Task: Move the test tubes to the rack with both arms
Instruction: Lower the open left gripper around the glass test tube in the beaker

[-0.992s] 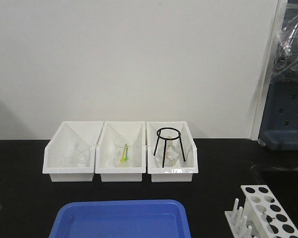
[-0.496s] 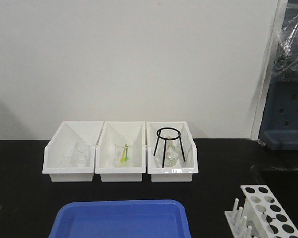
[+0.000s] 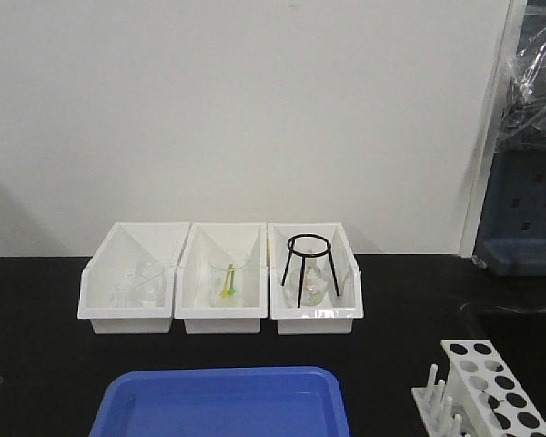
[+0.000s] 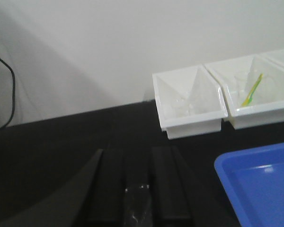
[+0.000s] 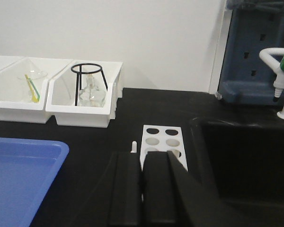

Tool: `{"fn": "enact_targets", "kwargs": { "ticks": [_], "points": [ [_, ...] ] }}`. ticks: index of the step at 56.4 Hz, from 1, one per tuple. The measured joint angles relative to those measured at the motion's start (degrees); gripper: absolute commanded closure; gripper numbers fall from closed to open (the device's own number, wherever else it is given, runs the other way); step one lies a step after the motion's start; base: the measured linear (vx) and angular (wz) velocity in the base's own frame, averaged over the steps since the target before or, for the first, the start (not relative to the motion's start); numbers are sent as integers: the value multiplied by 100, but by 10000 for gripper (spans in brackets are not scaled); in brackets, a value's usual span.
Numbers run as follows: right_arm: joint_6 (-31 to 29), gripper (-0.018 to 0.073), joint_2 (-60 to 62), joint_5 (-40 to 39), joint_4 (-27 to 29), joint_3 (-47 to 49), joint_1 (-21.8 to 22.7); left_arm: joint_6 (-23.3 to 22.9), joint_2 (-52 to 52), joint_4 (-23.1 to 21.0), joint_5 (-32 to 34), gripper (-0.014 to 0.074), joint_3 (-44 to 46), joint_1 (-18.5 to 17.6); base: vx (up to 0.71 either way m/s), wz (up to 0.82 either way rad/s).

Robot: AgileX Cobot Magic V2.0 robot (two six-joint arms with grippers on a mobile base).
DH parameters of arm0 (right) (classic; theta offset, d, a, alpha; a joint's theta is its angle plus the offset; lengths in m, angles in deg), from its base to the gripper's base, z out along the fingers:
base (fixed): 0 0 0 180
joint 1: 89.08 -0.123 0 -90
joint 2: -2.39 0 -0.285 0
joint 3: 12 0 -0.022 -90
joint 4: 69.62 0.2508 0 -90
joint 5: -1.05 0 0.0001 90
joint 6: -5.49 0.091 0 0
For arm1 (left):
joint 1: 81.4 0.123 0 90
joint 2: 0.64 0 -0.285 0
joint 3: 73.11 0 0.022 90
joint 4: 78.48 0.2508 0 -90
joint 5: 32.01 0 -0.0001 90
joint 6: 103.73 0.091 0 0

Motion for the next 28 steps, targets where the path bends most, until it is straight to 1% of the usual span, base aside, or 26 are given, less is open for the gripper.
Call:
{"fn": "enact_targets", "kwargs": {
  "ticks": [7,14,21,28],
  "points": [
    [0,267,-157,-18,-4,0,0,-5,-473,0,0,107,-6,0,0,0],
    [0,194,-186,-24,-4,0,0,95,-984,50,5,87,-6,0,0,0],
    [0,172,-186,-19,-4,0,0,341,-1652,116,260,88,-6,-21,0,0],
    [0,172,-186,26,-4,0,0,623,-2480,174,937,88,-6,-87,0,0]
  ]
}}
